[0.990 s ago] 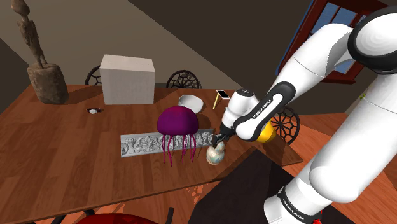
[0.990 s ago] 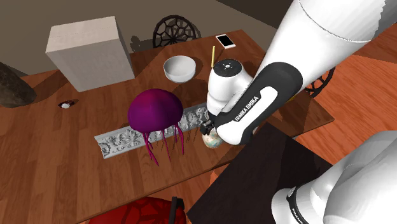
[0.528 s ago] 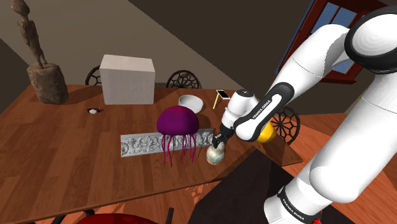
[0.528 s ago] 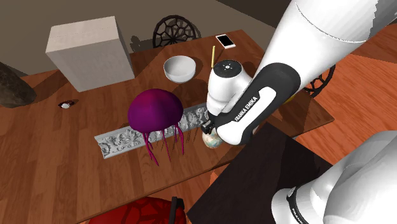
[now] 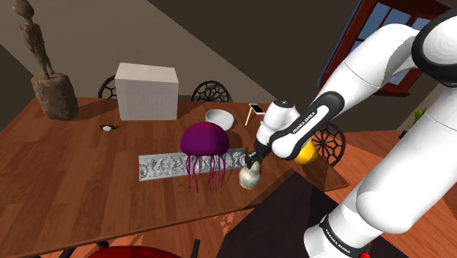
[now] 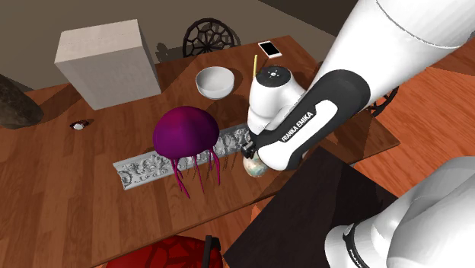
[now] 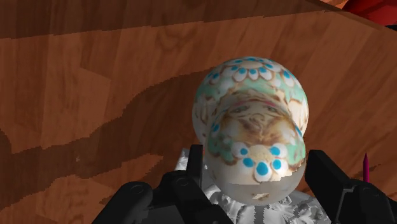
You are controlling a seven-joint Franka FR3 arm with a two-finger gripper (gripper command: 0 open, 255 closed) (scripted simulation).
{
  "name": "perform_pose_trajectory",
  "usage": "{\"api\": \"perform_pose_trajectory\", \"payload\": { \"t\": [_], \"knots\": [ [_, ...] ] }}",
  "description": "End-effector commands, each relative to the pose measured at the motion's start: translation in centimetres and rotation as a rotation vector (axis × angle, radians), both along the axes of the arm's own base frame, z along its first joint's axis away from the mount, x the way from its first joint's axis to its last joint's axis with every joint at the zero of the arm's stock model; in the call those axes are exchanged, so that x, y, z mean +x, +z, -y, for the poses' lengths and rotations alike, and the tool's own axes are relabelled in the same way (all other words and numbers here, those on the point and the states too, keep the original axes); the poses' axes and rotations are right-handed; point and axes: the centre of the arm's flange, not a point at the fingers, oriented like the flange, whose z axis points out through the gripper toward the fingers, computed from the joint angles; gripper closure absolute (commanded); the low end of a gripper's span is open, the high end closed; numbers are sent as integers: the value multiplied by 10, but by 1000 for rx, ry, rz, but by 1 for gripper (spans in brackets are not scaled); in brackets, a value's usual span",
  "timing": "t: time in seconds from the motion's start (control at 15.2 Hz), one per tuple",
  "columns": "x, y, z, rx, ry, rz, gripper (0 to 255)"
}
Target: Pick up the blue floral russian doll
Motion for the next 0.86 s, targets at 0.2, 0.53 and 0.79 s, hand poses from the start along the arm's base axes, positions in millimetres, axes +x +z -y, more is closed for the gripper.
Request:
{"api": "perform_pose_trajectory", "payload": {
  "t": [0.2,0.53,0.79],
  "knots": [
    [0,26,0,0,0,0,255],
    [0,52,0,0,0,0,255],
    [0,63,0,0,0,0,255]
  ]
}}
